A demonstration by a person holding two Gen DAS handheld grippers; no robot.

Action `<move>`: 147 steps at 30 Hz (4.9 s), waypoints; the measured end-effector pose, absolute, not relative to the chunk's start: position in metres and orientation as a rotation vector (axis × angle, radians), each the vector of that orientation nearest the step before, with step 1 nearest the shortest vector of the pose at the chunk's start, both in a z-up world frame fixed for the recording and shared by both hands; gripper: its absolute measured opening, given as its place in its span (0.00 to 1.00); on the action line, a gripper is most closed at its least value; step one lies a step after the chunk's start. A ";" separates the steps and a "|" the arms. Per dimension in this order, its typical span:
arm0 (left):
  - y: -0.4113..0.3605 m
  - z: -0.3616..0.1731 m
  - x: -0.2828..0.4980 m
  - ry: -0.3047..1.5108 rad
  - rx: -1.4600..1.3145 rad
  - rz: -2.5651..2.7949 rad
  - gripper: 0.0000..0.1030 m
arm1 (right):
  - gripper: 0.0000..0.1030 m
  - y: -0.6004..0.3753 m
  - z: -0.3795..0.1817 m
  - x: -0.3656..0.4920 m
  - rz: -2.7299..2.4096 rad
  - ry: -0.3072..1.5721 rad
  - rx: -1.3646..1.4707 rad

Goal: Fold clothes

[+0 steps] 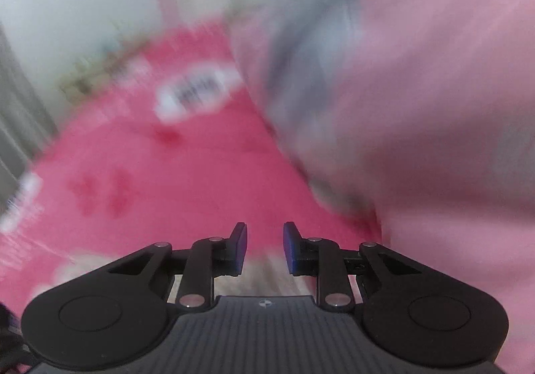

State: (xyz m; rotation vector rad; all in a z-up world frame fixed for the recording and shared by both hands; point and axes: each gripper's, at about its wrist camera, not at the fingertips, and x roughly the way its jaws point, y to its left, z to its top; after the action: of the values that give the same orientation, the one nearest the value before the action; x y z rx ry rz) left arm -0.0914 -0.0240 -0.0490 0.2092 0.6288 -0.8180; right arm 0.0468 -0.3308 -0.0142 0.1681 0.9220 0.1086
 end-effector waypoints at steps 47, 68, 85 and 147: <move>-0.058 -0.034 -0.002 0.907 0.236 -0.488 0.69 | 0.30 -0.212 0.009 -0.138 0.648 0.874 -0.253; -0.071 -0.031 0.001 0.940 0.304 -0.445 0.69 | 0.30 -0.199 -0.007 -0.161 0.784 0.853 -0.230; -0.045 -0.008 -0.006 0.918 0.208 -0.523 0.66 | 0.30 -0.202 -0.005 -0.164 0.780 0.837 -0.213; 0.074 -0.129 -0.006 1.209 -0.931 -0.813 0.98 | 1.00 -0.382 -0.120 -0.008 0.485 1.121 1.157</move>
State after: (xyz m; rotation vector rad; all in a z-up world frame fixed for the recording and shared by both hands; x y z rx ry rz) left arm -0.0056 0.0744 -0.1289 -0.9306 1.2086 -0.8126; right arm -0.0078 -0.3819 -0.1202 1.1566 1.1210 0.4848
